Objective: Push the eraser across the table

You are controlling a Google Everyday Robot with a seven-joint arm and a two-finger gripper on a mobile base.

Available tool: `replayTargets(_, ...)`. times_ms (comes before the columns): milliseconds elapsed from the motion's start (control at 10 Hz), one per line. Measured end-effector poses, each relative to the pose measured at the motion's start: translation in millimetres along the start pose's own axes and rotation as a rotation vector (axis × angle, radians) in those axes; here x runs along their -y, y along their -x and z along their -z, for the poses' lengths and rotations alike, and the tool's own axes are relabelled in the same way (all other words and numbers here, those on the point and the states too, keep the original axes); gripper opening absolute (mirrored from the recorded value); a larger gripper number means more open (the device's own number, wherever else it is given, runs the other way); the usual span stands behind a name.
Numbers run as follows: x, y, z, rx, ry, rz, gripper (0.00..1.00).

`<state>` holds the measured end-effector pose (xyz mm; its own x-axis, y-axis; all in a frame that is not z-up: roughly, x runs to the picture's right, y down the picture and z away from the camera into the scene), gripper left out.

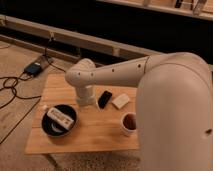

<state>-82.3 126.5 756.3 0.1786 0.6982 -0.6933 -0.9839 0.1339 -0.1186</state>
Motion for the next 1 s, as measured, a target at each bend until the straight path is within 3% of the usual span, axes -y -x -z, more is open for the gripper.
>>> replayTargets(500,42,27,-44,-0.032,0.011,-0.007,0.65)
replayTargets(1000,52,39,-68,-0.068,0.03,0.002,0.65)
